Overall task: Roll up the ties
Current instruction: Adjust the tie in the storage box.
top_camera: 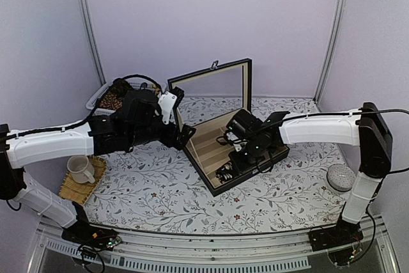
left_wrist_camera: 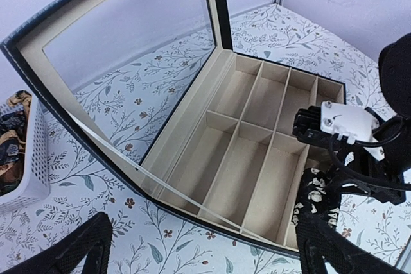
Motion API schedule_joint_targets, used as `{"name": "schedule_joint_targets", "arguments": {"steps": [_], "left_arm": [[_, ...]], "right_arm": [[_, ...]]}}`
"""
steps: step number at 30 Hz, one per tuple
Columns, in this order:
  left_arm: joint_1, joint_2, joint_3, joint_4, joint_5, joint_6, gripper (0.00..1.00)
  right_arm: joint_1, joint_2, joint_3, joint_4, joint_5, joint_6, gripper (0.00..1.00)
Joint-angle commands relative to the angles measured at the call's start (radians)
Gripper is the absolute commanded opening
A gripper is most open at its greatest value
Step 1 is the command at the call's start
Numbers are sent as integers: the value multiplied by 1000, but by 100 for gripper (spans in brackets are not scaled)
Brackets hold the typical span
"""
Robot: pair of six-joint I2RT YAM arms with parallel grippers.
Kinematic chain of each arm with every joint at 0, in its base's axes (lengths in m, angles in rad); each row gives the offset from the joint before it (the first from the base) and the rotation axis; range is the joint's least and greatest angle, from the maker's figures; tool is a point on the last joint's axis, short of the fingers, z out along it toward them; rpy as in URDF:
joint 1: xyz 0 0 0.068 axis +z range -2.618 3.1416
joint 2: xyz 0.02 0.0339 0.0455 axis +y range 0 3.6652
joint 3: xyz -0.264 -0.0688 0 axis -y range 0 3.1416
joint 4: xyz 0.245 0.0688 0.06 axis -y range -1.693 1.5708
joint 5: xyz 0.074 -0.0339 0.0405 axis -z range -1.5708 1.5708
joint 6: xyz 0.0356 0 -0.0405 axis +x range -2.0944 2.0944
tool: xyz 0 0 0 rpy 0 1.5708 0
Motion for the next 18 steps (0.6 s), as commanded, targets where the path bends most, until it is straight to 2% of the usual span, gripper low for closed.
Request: {"name": "schedule_joint_targets", "arguments": {"steps": [1, 4, 8, 14, 16, 18], "left_arm": [[12, -20, -12, -11, -3, -11, 100], [12, -23, -14, -11, -4, -11, 100], [12, -24, -14, -12, -3, -12, 100], [13, -41, -33, 6, -40, -22, 100], [21, -56, -52, 25, -57, -34, 100], [34, -72, -73, 48, -56, -46, 100]], "right_arm": [[-14, 28, -72, 47, 3, 17, 21], [-6, 54, -117, 77, -34, 23, 20], [12, 82, -119, 64, -5, 30, 20], [14, 4, -24, -9, 58, 24, 22], [13, -34, 36, -49, 93, 10, 28], [9, -81, 84, -72, 115, -4, 41]]}}
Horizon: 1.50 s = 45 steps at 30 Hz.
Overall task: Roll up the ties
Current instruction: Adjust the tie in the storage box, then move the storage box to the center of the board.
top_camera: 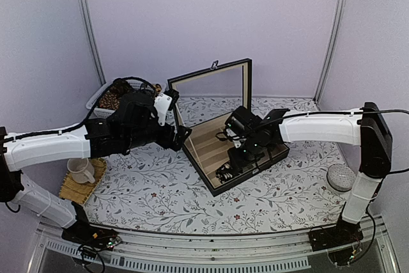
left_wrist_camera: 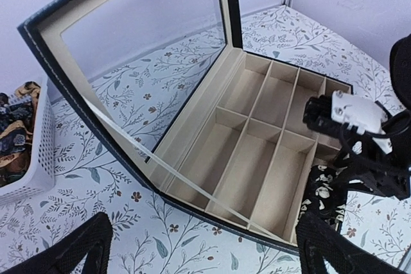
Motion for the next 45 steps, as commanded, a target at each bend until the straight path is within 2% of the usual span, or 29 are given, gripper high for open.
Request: {"name": "schedule_joint_targets", "arguments": {"steps": [1, 4, 7, 10, 14, 23, 29, 35, 40, 45], "left_arm": [[40, -50, -49, 48, -27, -40, 100], [75, -72, -71, 55, -15, -68, 100], [97, -92, -94, 55, -8, -83, 100], [120, -112, -117, 49, -9, -102, 100], [167, -127, -140, 23, 8, -141, 100], [323, -188, -257, 76, 87, -257, 100], [380, -218, -301, 40, -59, -329, 100], [450, -234, -308, 5, -113, -331, 100], [499, -259, -312, -21, -153, -327, 100], [539, -289, -318, -19, -167, -293, 100]], "right_arm": [[-3, -109, 115, -83, 78, -32, 47], [-24, -179, 149, -116, 88, -57, 69], [-35, -220, 141, -167, 85, -78, 82], [-34, -245, 76, -198, 49, -94, 89], [-35, -279, -107, -143, -17, -80, 97], [-14, -247, -346, -8, -58, 5, 96], [31, -85, -345, 143, -23, 108, 92], [99, 105, -199, 229, -33, 172, 92], [157, 267, 18, 253, -45, 143, 92], [165, 401, 258, 191, -44, 76, 93]]}}
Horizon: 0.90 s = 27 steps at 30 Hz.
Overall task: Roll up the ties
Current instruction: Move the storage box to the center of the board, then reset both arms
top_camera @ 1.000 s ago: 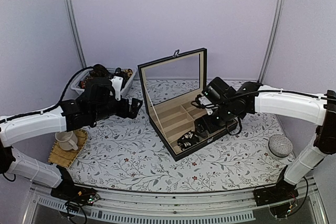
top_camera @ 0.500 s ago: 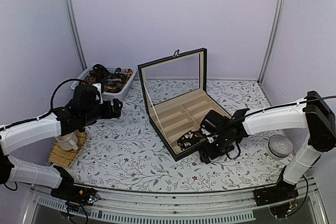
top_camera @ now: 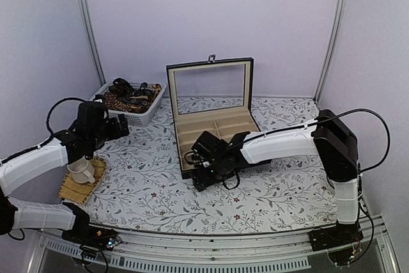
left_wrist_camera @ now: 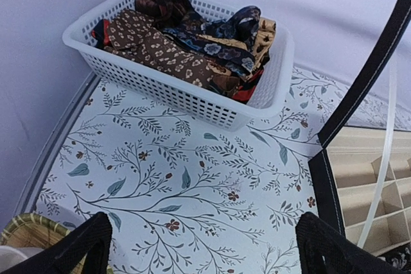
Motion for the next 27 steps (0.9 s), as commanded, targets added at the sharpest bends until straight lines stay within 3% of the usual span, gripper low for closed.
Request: {"name": "schedule_joint_targets", "arguments": {"steps": [1, 5, 11, 15, 20, 23, 27], "left_arm": [[41, -35, -13, -17, -37, 38, 100], [64, -67, -6, -17, -27, 107, 100], [165, -146, -4, 103, 150, 248, 100], [280, -110, -12, 195, 225, 294, 100], [340, 1, -98, 420, 294, 355, 100], [370, 74, -172, 628, 341, 386, 100], [420, 187, -213, 789, 425, 401, 100]], "right_arm": [[10, 129, 149, 6, -35, -61, 96], [12, -25, 66, -10, -19, -66, 100], [-42, -430, -152, -36, 80, -62, 100], [-249, -720, -345, 41, 67, -46, 100], [-520, -1038, -570, 229, 122, -110, 100], [-633, -1140, -698, 398, 156, -151, 100], [-785, -1162, -834, 572, 152, -201, 100]]}}
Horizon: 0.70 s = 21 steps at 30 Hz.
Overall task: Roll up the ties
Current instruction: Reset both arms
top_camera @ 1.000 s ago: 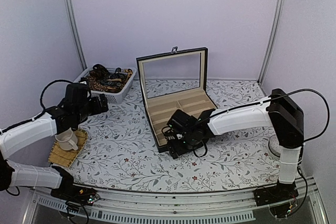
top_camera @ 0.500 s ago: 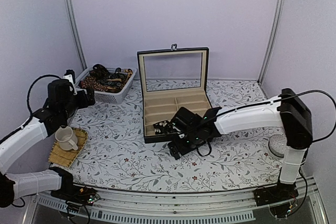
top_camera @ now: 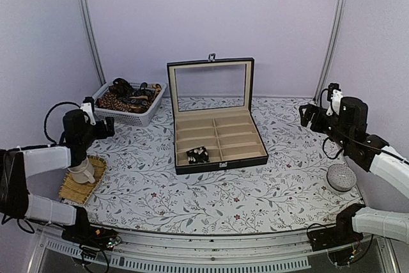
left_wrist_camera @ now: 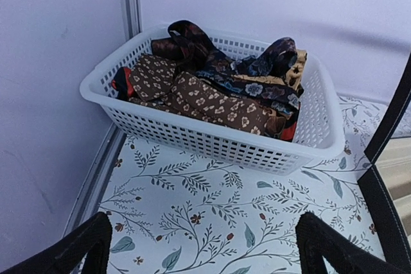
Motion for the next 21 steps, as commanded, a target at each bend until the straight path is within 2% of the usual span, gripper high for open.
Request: {"name": "schedule_joint_targets", "arguments": {"steps": [1, 4, 9, 14, 17, 21], "left_arm": [[54, 106, -38, 287, 140, 56, 100], [63, 166, -62, 365, 165, 68, 100], [67, 247, -114, 512, 162, 94, 100], [77, 270, -124, 570, 179, 108, 100], [88, 269, -133, 588, 198, 113, 100], [87, 325, -208, 793, 168, 109, 100]], "right_arm": [[-162, 31, -136, 198, -11, -61, 100], [-279, 93, -168, 286, -51, -30, 100], [-342, 265, -219, 522, -85, -100, 100], [-398, 414, -272, 713, -280, -142, 100], [-398, 465, -328, 862, -289, -182, 100], [-399, 509, -422, 1102, -210, -242, 100]]}}
